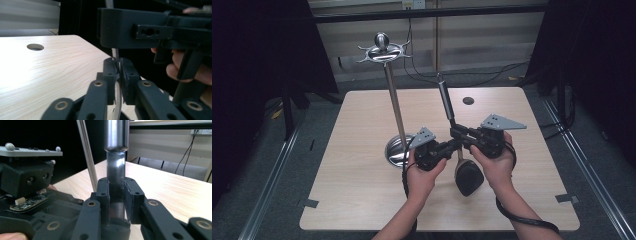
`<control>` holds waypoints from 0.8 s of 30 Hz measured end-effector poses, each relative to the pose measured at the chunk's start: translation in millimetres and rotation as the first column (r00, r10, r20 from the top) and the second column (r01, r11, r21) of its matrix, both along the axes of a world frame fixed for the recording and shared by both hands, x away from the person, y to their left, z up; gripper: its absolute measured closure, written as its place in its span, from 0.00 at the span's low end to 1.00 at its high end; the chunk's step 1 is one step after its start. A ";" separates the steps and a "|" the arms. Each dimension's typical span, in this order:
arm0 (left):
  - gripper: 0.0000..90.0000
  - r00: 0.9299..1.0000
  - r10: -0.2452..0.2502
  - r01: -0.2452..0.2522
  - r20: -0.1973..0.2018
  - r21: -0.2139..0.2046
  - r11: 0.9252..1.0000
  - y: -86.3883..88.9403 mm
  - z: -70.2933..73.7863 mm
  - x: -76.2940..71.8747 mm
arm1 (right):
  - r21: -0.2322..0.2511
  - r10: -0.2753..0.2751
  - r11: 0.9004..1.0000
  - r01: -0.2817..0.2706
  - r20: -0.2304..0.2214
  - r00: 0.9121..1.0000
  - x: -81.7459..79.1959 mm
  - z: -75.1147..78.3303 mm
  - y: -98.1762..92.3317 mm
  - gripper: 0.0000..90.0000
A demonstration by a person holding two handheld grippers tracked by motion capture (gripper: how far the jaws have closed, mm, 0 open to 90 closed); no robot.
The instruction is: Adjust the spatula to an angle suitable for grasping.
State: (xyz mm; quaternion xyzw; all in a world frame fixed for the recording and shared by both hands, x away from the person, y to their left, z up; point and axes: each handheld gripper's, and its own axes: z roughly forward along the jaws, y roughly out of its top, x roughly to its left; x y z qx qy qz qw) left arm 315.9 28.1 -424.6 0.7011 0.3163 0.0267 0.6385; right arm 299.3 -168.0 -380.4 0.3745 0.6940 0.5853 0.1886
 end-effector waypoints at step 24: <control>0.98 0.999 -0.043 0.042 0.005 0.111 0.993 22.1 3.7 1.6 | 0.022 -0.005 1.000 0.005 0.009 1.000 -9.4 -8.9 -40.0 0.59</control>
